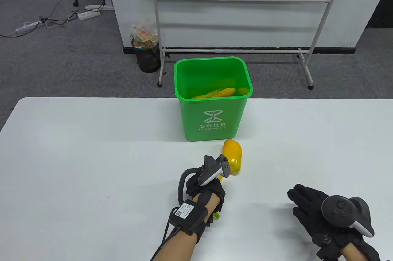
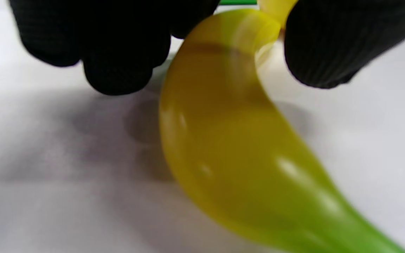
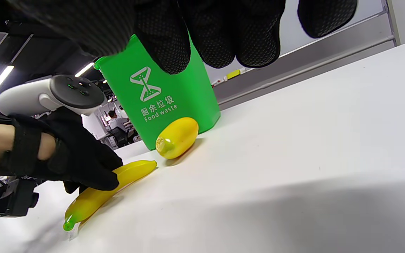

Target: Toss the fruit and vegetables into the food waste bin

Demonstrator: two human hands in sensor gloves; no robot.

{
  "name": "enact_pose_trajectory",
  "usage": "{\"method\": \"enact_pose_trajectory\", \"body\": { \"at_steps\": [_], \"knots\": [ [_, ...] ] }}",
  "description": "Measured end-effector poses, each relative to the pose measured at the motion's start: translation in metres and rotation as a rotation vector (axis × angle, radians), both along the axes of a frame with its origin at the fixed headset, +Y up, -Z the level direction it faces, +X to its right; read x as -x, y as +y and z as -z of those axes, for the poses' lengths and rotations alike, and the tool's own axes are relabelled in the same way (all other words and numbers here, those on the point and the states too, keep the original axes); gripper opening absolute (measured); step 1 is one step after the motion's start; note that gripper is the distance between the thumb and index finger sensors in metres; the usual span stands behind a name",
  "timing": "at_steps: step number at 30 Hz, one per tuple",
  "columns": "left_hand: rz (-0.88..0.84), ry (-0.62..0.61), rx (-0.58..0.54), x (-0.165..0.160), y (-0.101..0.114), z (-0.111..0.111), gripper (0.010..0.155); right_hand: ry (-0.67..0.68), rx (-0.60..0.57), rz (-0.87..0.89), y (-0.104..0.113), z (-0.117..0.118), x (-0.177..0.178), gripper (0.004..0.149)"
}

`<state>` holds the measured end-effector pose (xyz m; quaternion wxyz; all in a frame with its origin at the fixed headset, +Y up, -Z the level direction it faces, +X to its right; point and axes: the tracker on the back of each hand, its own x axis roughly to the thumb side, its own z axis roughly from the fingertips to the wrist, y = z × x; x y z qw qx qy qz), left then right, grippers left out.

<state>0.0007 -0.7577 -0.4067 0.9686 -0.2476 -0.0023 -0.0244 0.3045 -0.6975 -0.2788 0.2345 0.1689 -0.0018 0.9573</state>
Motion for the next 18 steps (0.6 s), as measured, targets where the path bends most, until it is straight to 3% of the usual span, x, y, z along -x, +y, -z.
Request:
{"method": "enact_pose_trajectory", "body": {
  "at_steps": [11,14,18],
  "knots": [
    [0.053,-0.051,0.002,-0.004,-0.005,-0.005,0.076,0.005,0.007,-0.007,0.0,0.0,0.0,0.065],
    [0.039,-0.134,0.003,-0.003,-0.003,-0.02,0.074,0.006,0.006,-0.009,0.0,-0.001,0.001,0.065],
    [-0.125,-0.197,-0.018,0.003,0.006,-0.044,0.072,0.01,0.011,-0.017,-0.002,0.0,0.002,0.065]
  ]
}}
